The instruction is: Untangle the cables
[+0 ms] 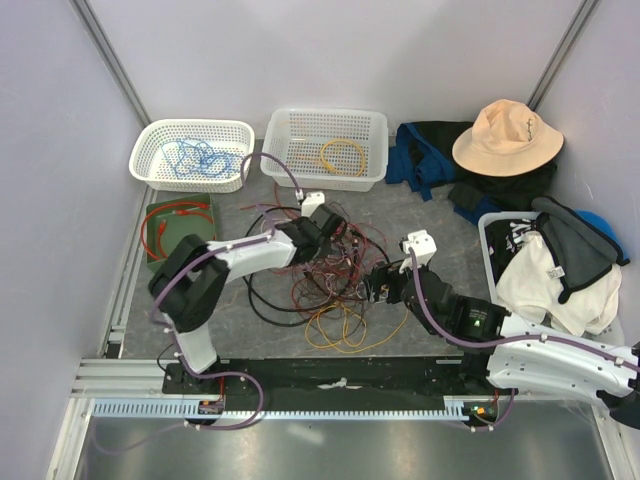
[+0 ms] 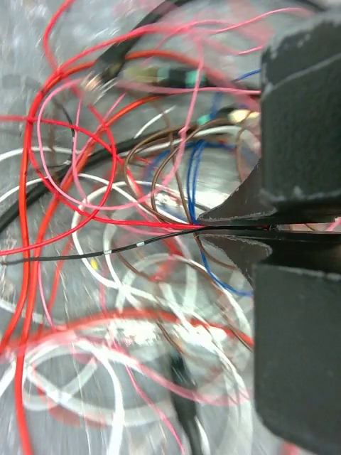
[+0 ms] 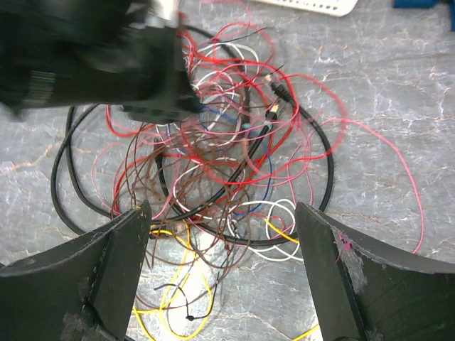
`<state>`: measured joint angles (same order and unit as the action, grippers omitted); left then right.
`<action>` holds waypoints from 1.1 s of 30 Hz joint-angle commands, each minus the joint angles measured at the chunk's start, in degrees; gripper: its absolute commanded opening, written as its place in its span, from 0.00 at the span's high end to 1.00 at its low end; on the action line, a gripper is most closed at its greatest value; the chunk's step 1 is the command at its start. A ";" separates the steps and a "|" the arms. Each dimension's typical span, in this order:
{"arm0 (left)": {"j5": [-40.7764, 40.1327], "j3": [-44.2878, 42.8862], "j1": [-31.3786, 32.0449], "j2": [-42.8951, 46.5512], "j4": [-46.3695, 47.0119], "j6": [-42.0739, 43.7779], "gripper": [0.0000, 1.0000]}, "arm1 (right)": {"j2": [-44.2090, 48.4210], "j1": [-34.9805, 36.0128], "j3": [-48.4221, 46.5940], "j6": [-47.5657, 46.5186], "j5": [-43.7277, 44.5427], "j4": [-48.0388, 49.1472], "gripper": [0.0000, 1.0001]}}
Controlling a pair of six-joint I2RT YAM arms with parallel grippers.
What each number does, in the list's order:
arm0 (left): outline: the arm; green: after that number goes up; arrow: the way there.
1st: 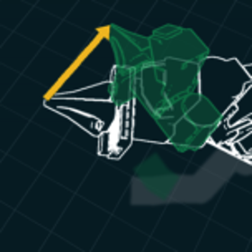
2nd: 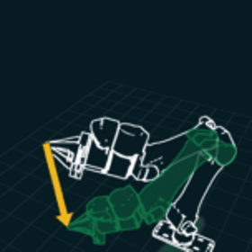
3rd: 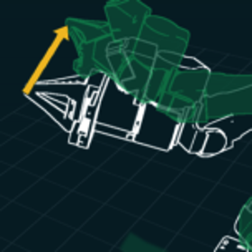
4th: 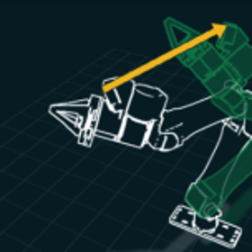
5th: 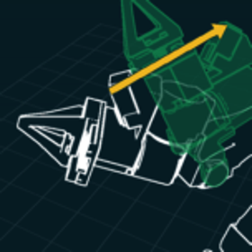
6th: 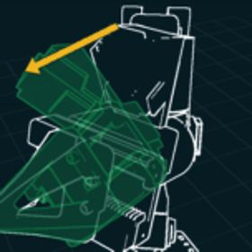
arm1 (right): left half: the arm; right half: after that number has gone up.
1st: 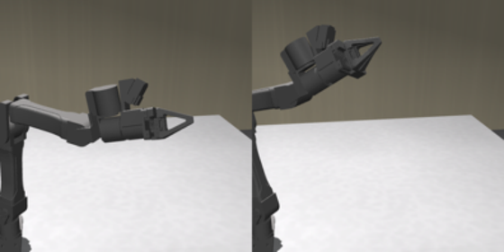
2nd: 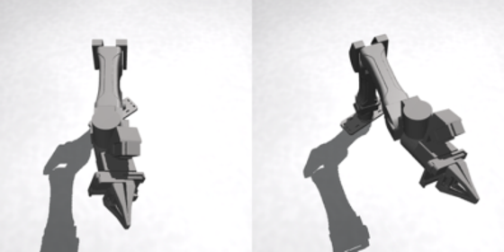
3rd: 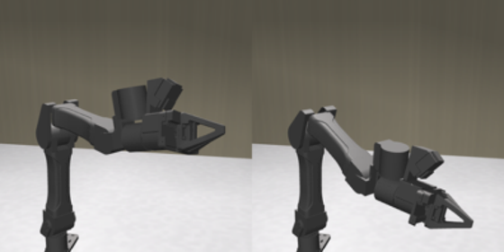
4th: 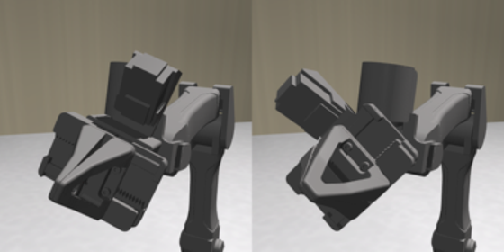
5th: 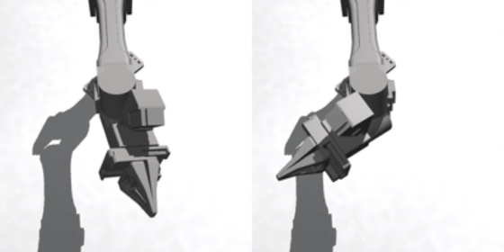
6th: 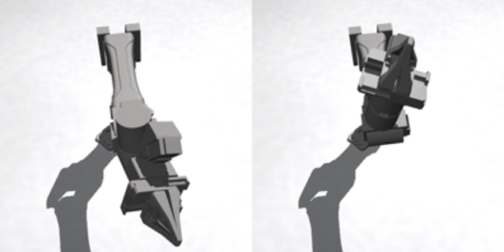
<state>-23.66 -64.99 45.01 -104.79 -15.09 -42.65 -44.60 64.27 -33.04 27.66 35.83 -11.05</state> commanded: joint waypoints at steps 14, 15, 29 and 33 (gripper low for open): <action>12.23 8.22 -0.28 37.99 1.12 13.46 0.98 | -5.50 -3.10 -4.76 -1.02 -5.77 17.71 0.15; 12.50 7.95 -0.28 38.26 0.68 13.82 0.98 | -5.59 -3.19 -4.84 -2.16 -5.69 18.42 0.15; 15.40 8.65 -0.28 40.02 0.42 13.39 0.98 | -12.88 -4.24 -6.25 -3.14 -21.50 28.52 0.34; 15.84 7.87 -0.28 38.97 0.24 13.03 0.98 | -17.00 -4.24 -7.21 -2.96 -27.65 30.21 0.35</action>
<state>-9.15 -56.16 44.84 -65.71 -16.16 -30.96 -58.74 60.10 -37.93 24.84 16.67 14.41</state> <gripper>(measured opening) 0.031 0.655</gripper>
